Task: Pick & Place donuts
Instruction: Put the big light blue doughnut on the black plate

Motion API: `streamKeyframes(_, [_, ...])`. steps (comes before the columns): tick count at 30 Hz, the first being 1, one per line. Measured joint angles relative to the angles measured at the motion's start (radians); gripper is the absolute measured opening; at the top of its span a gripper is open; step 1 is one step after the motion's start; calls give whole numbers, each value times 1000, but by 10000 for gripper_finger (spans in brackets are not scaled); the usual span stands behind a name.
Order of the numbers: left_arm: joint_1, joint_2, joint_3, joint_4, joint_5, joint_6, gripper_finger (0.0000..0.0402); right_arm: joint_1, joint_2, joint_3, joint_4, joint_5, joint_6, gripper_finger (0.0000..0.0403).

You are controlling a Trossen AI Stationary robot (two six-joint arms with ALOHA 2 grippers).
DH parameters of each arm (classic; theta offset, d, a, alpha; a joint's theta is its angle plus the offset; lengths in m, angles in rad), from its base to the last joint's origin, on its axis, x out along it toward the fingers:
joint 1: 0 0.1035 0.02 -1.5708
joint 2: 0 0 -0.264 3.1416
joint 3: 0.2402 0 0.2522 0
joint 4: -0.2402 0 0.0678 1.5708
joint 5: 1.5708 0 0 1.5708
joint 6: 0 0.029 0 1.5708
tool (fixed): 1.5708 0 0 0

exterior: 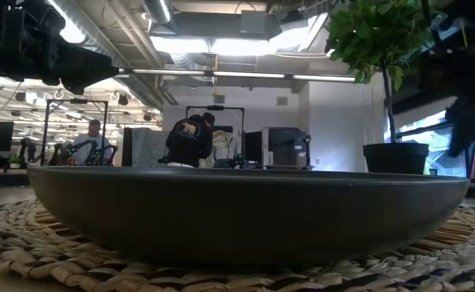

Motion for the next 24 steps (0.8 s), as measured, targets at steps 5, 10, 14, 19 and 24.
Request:
streamKeyframes(5, [0, 0, 0, 0, 0, 0, 189, 4, 35, 0, -4, -141, -6, 200])
streamKeyframes(10, [0, 0, 0, 0, 0, 0, 187, 45, 77, 0, -2, -191, -46, 200])
streamKeyframes(14, [0, 0, 0, 0, 0, 0, 189, 82, 130, 0, 4, -189, -28, 200])
streamKeyframes(19, [0, 0, 0, 0, 0, 0, 187, 118, 205, 0, 76, -189, -27, 200])
streamKeyframes(24, [0, 0, 0, 0, 0, -1, 189, 130, 289, 0, 139, -183, -27, 200])
